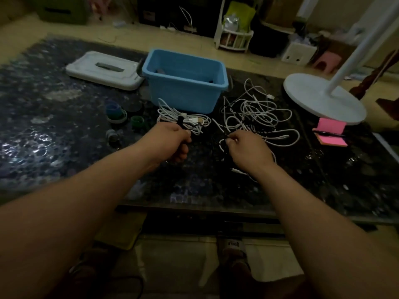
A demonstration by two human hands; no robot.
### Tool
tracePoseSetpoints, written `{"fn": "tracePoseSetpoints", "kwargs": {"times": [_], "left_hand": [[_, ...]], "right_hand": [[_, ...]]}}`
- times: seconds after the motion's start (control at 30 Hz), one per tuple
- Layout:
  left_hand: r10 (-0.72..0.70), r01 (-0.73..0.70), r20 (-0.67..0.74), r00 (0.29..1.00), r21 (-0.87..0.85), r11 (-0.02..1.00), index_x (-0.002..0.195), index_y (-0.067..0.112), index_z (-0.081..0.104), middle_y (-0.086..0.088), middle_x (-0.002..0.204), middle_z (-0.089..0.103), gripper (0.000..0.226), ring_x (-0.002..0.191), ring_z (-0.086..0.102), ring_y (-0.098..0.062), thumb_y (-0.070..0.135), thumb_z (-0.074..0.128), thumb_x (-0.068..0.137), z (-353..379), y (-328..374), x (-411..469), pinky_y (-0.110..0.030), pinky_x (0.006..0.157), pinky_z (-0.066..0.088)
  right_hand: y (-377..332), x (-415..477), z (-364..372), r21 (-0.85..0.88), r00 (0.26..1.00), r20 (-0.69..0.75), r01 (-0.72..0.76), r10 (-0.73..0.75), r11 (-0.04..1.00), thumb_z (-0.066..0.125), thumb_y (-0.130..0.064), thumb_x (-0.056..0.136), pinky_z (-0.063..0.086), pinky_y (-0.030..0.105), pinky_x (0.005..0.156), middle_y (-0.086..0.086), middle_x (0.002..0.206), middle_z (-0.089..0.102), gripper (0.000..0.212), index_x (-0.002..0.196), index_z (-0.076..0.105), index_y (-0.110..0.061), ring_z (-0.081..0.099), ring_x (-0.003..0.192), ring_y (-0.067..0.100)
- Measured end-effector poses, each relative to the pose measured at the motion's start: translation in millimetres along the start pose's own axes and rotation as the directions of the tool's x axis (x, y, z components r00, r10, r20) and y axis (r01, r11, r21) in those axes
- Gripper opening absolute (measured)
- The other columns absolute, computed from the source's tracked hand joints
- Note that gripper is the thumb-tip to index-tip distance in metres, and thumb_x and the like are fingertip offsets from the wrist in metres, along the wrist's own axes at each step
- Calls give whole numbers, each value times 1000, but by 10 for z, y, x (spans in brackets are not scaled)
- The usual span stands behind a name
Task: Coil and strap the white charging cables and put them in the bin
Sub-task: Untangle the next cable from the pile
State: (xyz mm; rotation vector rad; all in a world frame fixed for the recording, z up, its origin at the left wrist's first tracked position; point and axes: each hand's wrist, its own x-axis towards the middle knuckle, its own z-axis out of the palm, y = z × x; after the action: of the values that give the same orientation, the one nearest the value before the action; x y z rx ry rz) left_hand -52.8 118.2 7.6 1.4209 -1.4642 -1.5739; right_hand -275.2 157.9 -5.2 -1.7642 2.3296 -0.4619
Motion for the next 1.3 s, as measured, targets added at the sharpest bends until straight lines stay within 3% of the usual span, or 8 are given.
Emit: {"fn": "tracePoseSetpoints", "kwargs": {"times": [0.3, 0.43, 0.53, 0.73, 0.93, 1.07, 1.17, 1.3], "left_hand": [[-88, 41, 196, 977, 229, 972, 83, 2, 62, -12, 57, 59, 23, 45, 58, -21, 11, 56, 104, 53, -86, -76, -25, 46, 50], [-81, 33, 137, 987, 319, 947, 85, 5, 62, -9, 63, 66, 30, 52, 62, -21, 28, 62, 105, 46, -119, -9, -32, 58, 55], [149, -70, -95, 984, 565, 822, 111, 13, 62, -6, 103, 69, 55, 90, 67, -22, 64, 65, 92, 33, -93, 4, -41, 85, 58], [303, -292, -32, 952, 194, 937, 113, 28, 68, 8, 105, 73, 30, 99, 68, -10, 53, 59, 101, 112, 112, -85, -38, 95, 55], [275, -229, -139, 951, 280, 932, 109, 23, 66, -2, 93, 72, 12, 78, 65, -19, 30, 61, 101, 51, 30, -15, -33, 69, 49], [288, -221, -123, 950, 386, 895, 106, 23, 64, 5, 89, 69, 9, 79, 65, -12, 28, 60, 101, 43, -25, -5, -31, 68, 49], [313, -249, -77, 947, 446, 860, 105, 22, 66, 9, 89, 68, 9, 82, 64, -7, 28, 61, 100, 101, -24, -10, -27, 68, 47], [319, -273, -22, 947, 465, 842, 103, 24, 67, 9, 89, 69, 9, 82, 65, -8, 29, 60, 100, 140, -40, -5, -31, 75, 52]], "right_hand": [[-14, 293, -216, 421, 989, -21, -123, 145, 899, 69, -33, 99, 54, 33, 76, -1, 88, 75, 16, 95, 76, -19, 69, 82, 16], [37, 289, -519, 773, 969, 44, -186, 242, 606, 59, -25, 106, 47, 29, 60, 1, 88, 81, 16, 100, 68, -14, 64, 71, 12], [32, 197, -597, 827, 978, 101, -186, 185, 531, 59, -20, 107, 48, 26, 60, 3, 91, 82, 13, 99, 67, -14, 65, 70, 10], [-247, 47, -672, 915, 987, 157, -158, 32, 370, 57, -14, 108, 57, 24, 61, 8, 96, 81, 7, 102, 58, -11, 71, 71, 11], [-13, 94, -665, 313, 945, -240, -143, 224, 939, 69, -23, 96, 55, 40, 79, 3, 106, 69, 22, 114, 58, -15, 67, 92, 24], [-19, 12, -582, 129, 943, -333, 19, 25, 991, 66, -20, 97, 46, 36, 77, 2, 115, 60, 17, 112, 57, -18, 58, 93, 21], [-162, -16, -363, 49, 964, -136, 237, -228, 970, 57, -16, 101, 53, 34, 88, -3, 114, 72, 22, 115, 72, -25, 66, 101, 17], [-76, 62, 0, -128, 991, 96, 102, -90, 987, 52, -19, 101, 53, 40, 90, 8, 124, 73, 31, 127, 69, -22, 66, 113, 32]]}}
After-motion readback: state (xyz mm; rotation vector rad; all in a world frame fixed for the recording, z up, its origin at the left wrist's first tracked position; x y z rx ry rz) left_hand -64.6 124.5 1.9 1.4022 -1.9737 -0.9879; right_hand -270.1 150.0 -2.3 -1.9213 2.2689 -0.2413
